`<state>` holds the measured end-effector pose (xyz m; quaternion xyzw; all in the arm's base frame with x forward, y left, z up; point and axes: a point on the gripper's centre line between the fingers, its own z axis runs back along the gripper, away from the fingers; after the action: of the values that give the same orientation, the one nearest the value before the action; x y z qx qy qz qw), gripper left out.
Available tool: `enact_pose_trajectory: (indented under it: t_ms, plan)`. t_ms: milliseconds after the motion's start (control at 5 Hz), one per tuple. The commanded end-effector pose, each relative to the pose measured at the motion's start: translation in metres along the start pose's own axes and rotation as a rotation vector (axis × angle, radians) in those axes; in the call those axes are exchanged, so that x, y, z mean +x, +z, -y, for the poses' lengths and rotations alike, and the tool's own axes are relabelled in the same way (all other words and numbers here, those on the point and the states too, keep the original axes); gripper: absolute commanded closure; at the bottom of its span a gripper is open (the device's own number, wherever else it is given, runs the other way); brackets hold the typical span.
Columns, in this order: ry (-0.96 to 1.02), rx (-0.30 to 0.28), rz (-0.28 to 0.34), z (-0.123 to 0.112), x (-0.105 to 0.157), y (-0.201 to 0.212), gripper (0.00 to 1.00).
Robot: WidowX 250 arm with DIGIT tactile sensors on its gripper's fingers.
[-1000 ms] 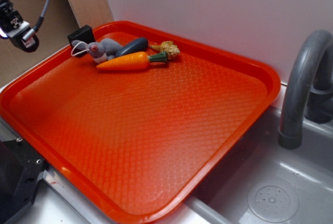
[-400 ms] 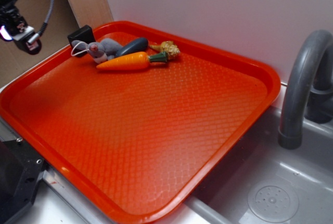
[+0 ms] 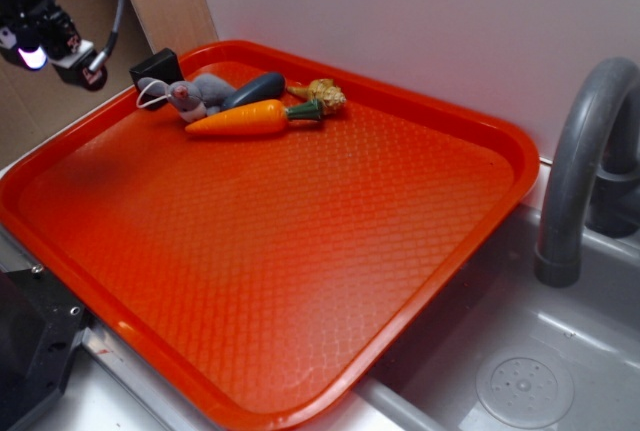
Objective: Grab the black box.
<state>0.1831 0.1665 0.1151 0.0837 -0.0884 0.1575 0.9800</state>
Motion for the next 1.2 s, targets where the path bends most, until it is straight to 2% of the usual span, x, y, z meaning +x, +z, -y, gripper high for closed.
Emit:
enact_pose_trajectory:
  t_ms: [0,400,600,1000]
  plan:
    - [0.094,0.004,0.059,-0.031,0.035,0.009,0.00]
    - [0.123,0.003,0.041,-0.035,0.063,-0.014,0.00]
    - [0.121,0.014,0.026,-0.025,0.077,-0.027,0.00]
    - [-0.001,-0.054,0.065,0.014,0.089,-0.046,0.00]
